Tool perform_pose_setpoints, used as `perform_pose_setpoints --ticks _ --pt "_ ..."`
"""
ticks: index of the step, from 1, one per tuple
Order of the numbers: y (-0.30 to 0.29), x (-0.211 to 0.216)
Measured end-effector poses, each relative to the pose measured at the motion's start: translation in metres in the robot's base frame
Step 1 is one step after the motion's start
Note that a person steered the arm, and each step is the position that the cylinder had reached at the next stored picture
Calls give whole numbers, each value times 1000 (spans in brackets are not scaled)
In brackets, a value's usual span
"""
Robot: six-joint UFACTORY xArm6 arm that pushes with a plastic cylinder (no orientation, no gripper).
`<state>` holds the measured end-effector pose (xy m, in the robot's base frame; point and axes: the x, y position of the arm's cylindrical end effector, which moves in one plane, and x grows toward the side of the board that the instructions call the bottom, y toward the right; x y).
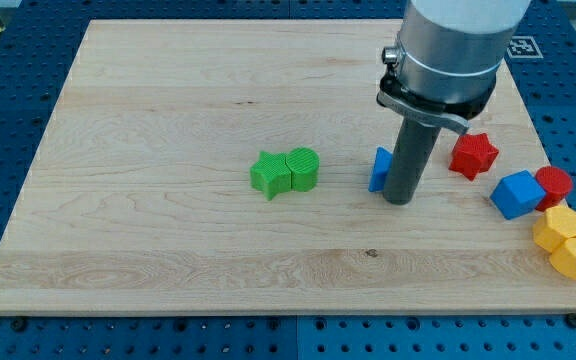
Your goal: Move the blue triangle close to the green circle
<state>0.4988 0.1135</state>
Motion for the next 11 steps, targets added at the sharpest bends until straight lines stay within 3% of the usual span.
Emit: perform_pose_setpoints --ticks 4,11 --pt "42 -25" --pt "-19 -29"
